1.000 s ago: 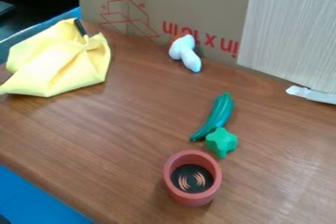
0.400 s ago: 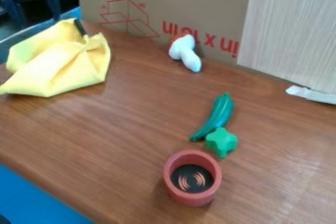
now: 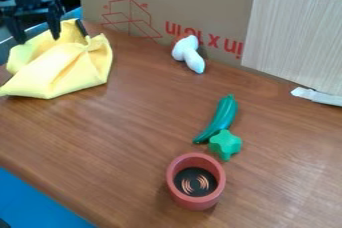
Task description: Move the cloth from the top left of the table to the bottom left
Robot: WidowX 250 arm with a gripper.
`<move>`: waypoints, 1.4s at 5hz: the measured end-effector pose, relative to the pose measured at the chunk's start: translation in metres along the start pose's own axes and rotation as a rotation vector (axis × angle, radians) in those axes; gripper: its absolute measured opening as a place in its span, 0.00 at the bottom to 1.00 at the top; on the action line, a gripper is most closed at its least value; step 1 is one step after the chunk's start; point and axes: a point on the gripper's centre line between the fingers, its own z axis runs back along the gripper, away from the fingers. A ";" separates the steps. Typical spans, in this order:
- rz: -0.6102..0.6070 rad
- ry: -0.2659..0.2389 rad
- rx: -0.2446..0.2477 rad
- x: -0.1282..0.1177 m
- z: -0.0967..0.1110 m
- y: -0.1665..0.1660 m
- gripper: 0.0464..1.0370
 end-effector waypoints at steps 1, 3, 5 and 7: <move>-0.016 0.004 0.039 0.002 -0.028 -0.001 0.96; -0.014 0.022 0.005 0.004 -0.057 -0.007 0.96; -0.014 -0.033 -0.008 0.000 -0.062 -0.010 0.96; -0.092 -0.046 -0.031 -0.041 -0.061 -0.024 0.96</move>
